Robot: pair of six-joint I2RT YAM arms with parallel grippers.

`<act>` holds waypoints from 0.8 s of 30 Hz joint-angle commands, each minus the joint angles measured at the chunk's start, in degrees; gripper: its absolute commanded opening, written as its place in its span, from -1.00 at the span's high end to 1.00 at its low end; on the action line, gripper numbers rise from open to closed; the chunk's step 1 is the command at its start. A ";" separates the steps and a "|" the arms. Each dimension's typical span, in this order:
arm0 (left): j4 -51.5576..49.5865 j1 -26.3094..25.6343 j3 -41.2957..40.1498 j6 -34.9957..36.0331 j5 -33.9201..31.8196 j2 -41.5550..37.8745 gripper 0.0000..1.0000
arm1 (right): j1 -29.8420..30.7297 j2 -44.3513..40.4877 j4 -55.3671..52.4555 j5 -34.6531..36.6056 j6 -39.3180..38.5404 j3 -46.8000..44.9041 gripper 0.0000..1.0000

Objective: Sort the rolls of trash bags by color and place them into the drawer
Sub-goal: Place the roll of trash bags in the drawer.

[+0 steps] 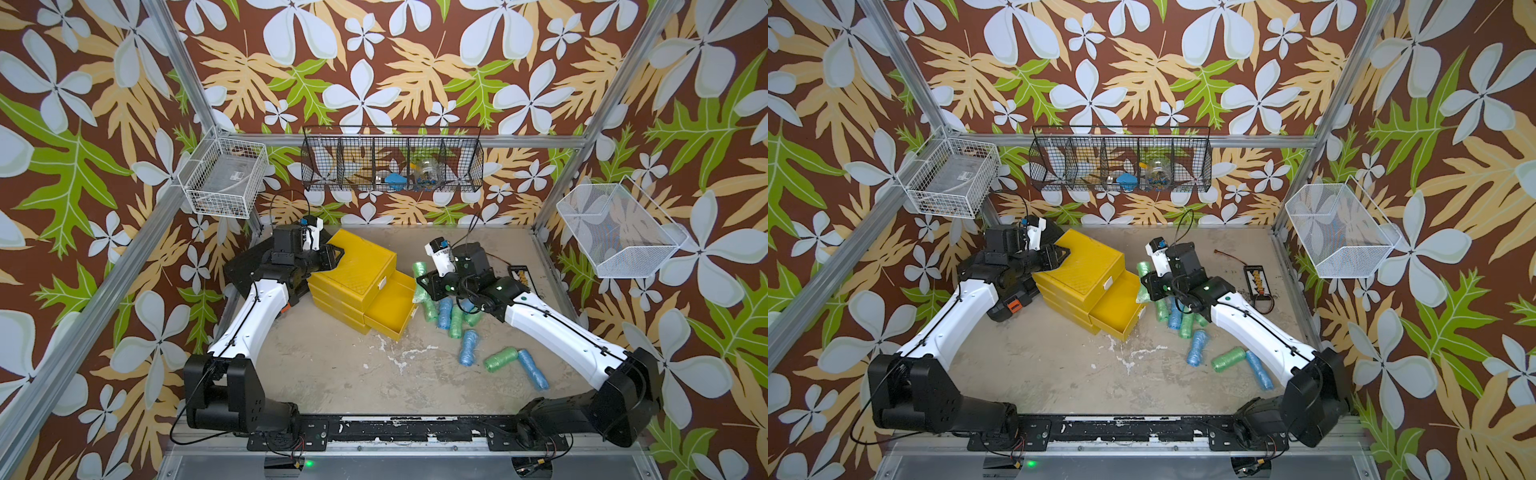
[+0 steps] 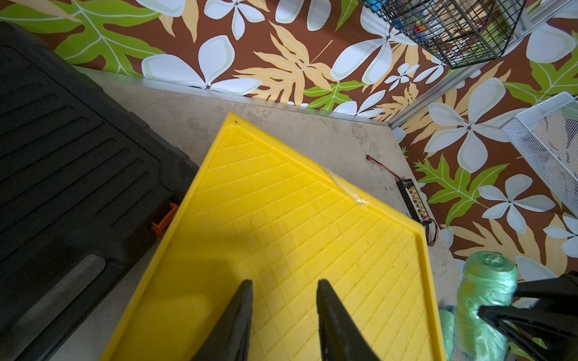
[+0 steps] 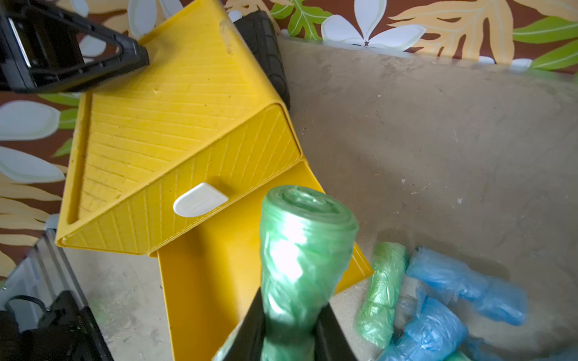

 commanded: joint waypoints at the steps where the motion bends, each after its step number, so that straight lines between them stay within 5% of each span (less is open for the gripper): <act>1: -4.30 0.19 0.22 0.40 -1.46 0.60 0.24 | 2.52 3.49 -2.35 2.39 -5.62 3.45 0.54; 24: -5.36 0.19 2.31 0.53 -2.15 1.71 0.25 | 9.90 8.60 3.64 2.09 -12.73 -0.05 0.54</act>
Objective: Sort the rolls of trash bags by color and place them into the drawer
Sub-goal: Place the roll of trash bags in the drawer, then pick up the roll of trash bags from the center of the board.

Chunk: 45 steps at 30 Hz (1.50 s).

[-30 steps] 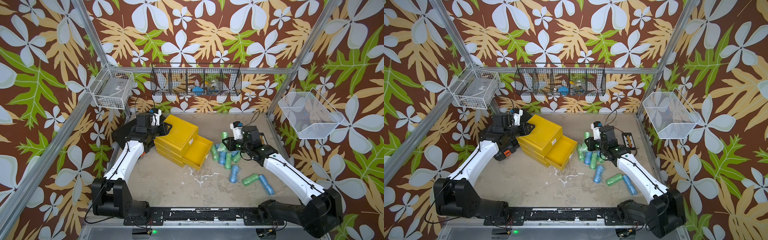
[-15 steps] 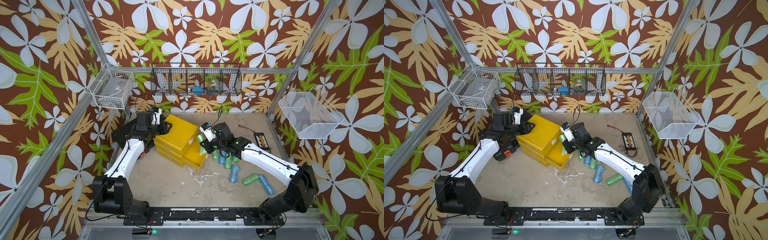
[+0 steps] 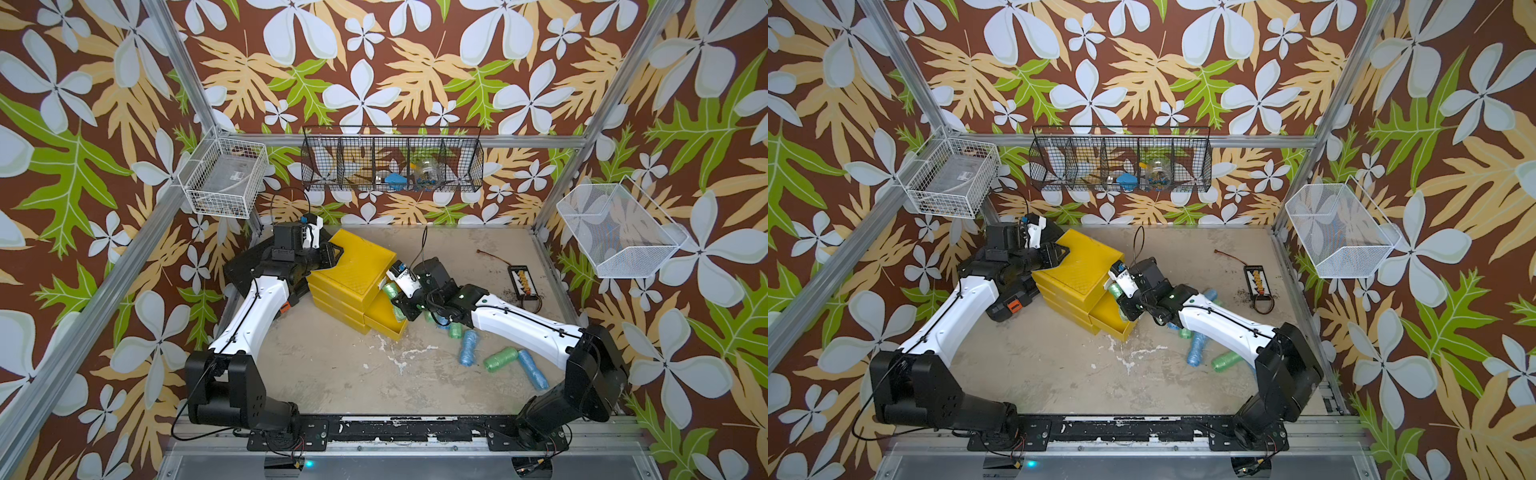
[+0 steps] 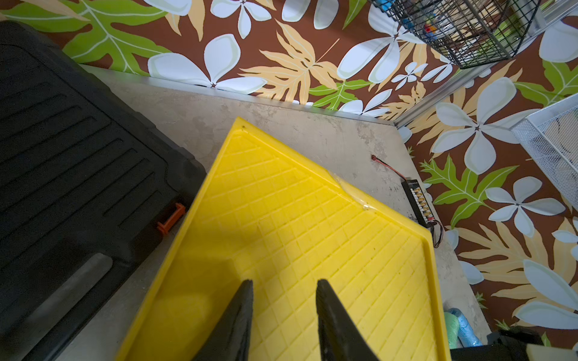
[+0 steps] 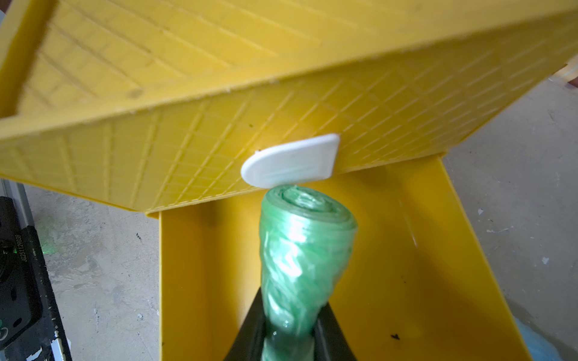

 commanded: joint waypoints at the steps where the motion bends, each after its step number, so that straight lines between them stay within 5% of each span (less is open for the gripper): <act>1: -3.70 0.19 0.39 0.32 -1.26 0.50 0.24 | 0.20 0.26 0.38 -0.66 -1.65 0.52 0.54; 6: -3.83 0.18 0.64 0.35 -1.29 0.56 0.24 | 0.38 0.41 -0.68 -1.69 -2.72 0.26 0.43; 15: -4.05 0.19 0.99 0.32 -1.27 0.47 0.25 | 1.20 -2.28 1.53 -1.30 -0.53 -1.43 -0.15; 27: -4.19 0.19 1.17 0.41 -1.03 0.32 0.25 | -0.62 -10.49 -0.57 9.12 9.02 -0.09 -0.30; 36: -3.70 0.19 0.66 0.66 -0.54 0.56 0.25 | -16.40 -23.17 -2.86 8.48 22.26 -11.89 -0.29; 45: -2.56 0.14 0.03 0.33 0.23 0.83 0.25 | -35.58 -27.63 -0.80 -0.07 27.34 -26.72 -0.15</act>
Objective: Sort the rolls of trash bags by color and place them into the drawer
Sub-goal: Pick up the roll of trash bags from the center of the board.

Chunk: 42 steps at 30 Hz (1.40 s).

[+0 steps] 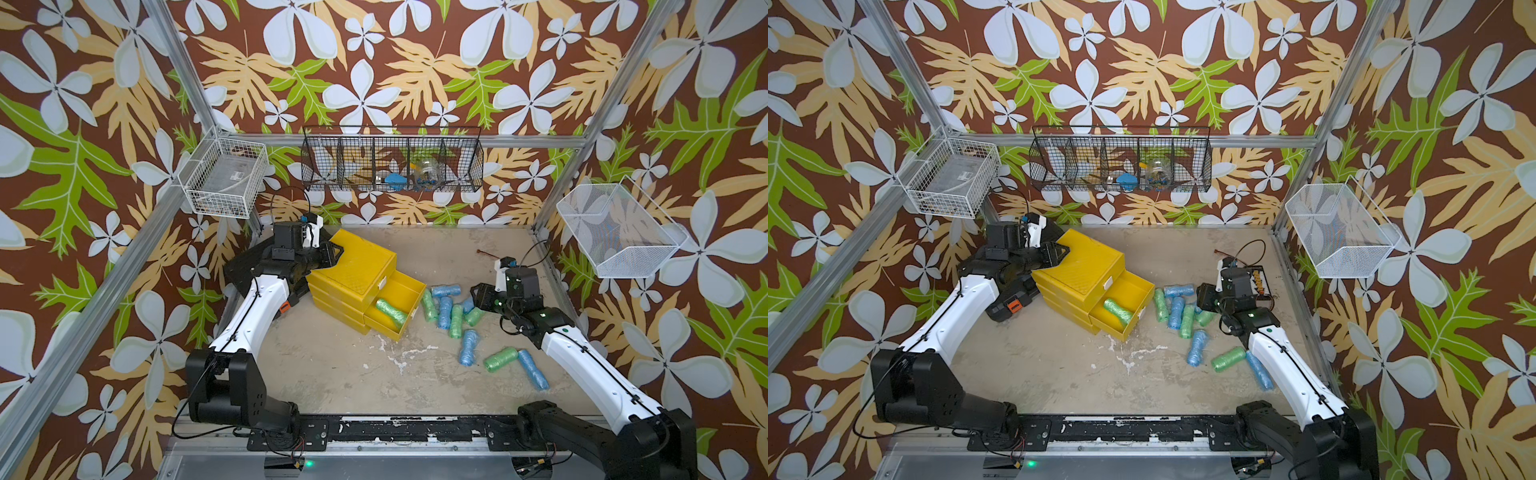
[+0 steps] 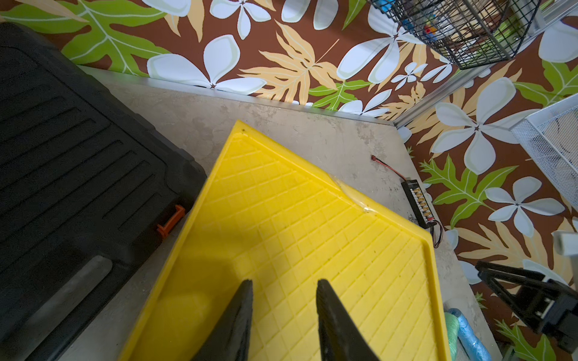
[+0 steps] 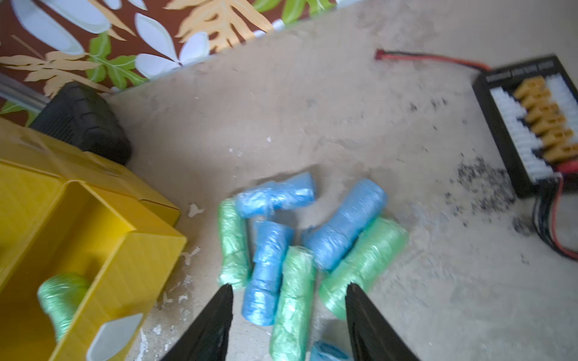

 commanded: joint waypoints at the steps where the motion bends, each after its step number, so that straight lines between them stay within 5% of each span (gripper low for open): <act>1: -2.51 0.19 -0.43 0.24 -0.01 0.43 0.25 | -3.78 0.16 2.24 -4.63 2.34 -3.81 -0.15; 8: -2.51 0.21 -0.69 0.51 -0.05 0.28 0.25 | -9.89 5.79 9.41 -10.45 4.72 -9.90 -0.12; 31: -2.60 0.31 -1.66 0.73 -0.08 -0.49 0.25 | -10.11 24.82 20.98 -11.94 9.85 -6.46 -0.13; 42: -2.87 0.27 -1.50 0.62 -0.13 -0.67 0.25 | -10.08 22.07 20.59 -10.76 8.60 -7.29 0.53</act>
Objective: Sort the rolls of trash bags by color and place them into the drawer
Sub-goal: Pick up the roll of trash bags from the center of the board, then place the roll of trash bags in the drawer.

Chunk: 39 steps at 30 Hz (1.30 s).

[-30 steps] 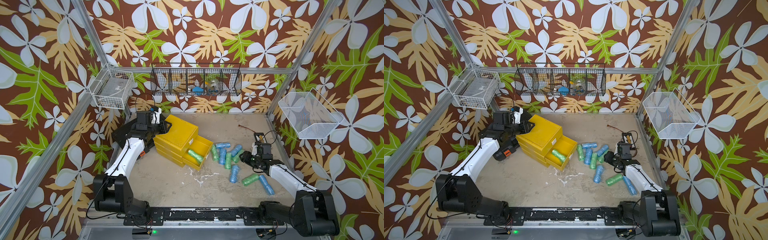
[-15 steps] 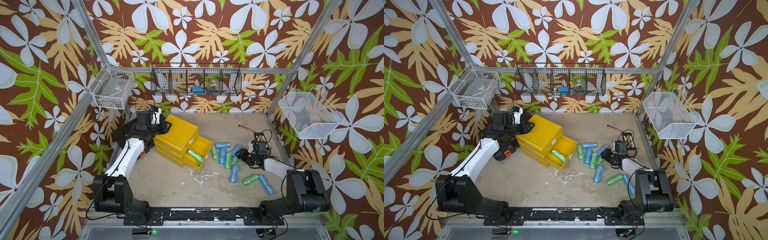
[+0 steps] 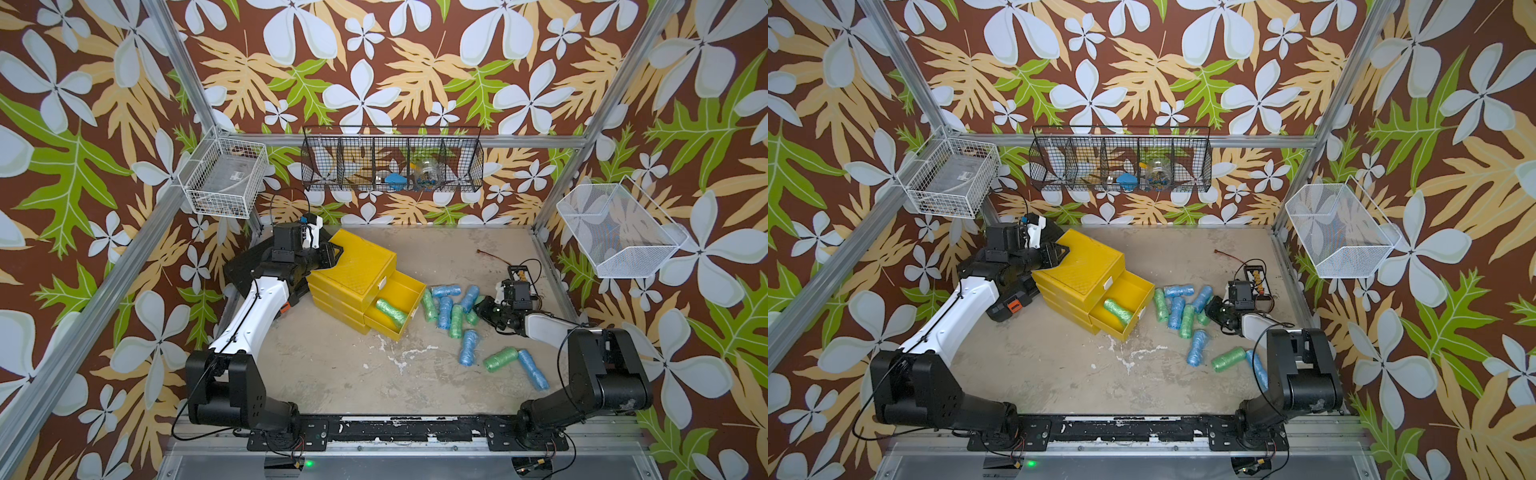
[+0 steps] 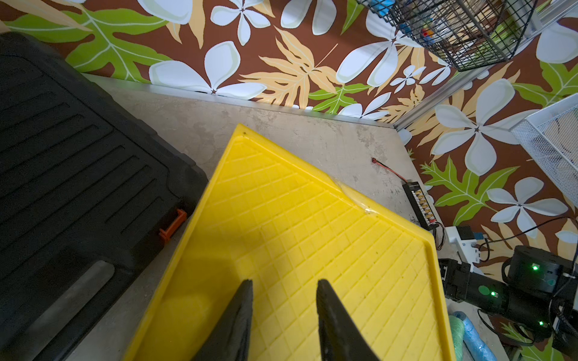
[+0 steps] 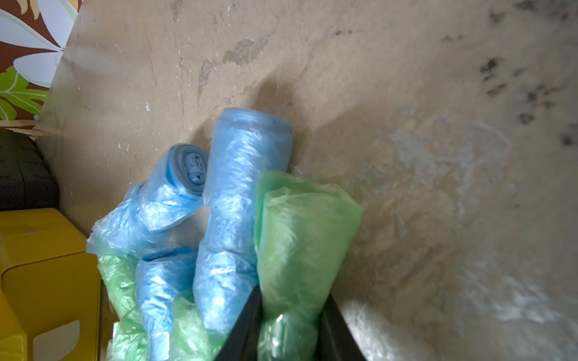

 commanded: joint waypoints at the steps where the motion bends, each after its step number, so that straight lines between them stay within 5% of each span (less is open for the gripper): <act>1: -4.46 0.09 -0.09 0.40 -0.27 -0.03 0.25 | -0.01 -2.05 -0.46 0.78 -1.71 0.20 0.58; 16: -4.60 0.06 0.38 0.17 -0.42 0.26 0.25 | 3.35 -16.55 -11.11 -0.64 -11.30 7.36 0.65; 27: -4.87 0.07 0.76 0.17 -0.41 0.55 0.25 | 19.72 -13.74 -18.05 5.80 -19.74 22.20 0.65; 39: -4.86 0.06 1.08 0.19 -0.50 0.63 0.25 | 38.61 -1.39 -21.86 17.23 -29.74 37.27 0.65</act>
